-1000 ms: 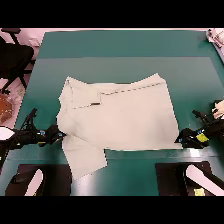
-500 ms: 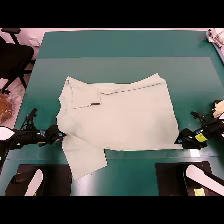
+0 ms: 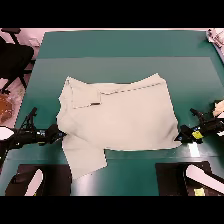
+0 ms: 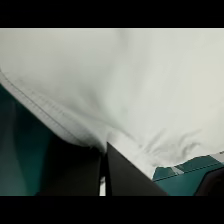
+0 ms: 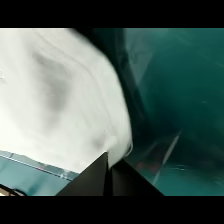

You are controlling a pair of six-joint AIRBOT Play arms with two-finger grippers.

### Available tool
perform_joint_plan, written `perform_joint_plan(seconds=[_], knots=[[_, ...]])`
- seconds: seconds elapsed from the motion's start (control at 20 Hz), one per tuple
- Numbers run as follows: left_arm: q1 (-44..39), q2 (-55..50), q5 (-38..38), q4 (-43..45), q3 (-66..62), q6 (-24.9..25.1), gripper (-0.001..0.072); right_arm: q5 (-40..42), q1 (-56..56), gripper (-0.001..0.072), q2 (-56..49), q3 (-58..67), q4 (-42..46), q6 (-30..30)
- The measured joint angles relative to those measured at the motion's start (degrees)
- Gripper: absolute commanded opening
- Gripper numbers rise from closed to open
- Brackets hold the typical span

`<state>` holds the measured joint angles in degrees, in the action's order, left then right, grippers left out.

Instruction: Fold the shirts.

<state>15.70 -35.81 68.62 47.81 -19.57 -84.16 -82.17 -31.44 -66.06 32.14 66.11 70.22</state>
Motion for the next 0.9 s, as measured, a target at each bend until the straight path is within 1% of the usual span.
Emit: perform_joint_plan(seconds=[0.1,0.2,0.35,0.5,0.65,0.75,0.9], knots=[[0.0,0.0,1.0,-1.1,-2.0,2.2,0.0021,-0.9,0.0,0.0019,2.0,0.3,-3.5,-0.2],[0.0,0.0,1.9,-1.9,-5.9,3.5,0.0022,-1.4,0.0,0.0018,5.7,1.7,-9.3,-0.6],[0.0,0.2,4.0,-2.5,-15.8,4.8,0.0022,-0.8,0.1,0.0015,13.6,6.6,-20.5,-1.0],[0.0,1.6,5.6,-2.6,-28.7,5.2,0.0022,1.6,0.1,0.0015,21.5,15.1,-27.2,-1.2],[0.0,4.0,5.0,-1.4,-42.1,5.4,0.0023,5.0,0.1,0.0017,28.8,25.7,-27.5,-1.5],[0.0,5.4,4.0,-0.2,-50.9,5.6,0.0023,9.3,0.1,0.0017,33.4,32.7,-25.4,-2.2],[0.0,6.5,2.7,1.6,-63.7,6.2,0.0023,16.3,0.1,0.0017,39.1,40.9,-21.7,-4.7]])
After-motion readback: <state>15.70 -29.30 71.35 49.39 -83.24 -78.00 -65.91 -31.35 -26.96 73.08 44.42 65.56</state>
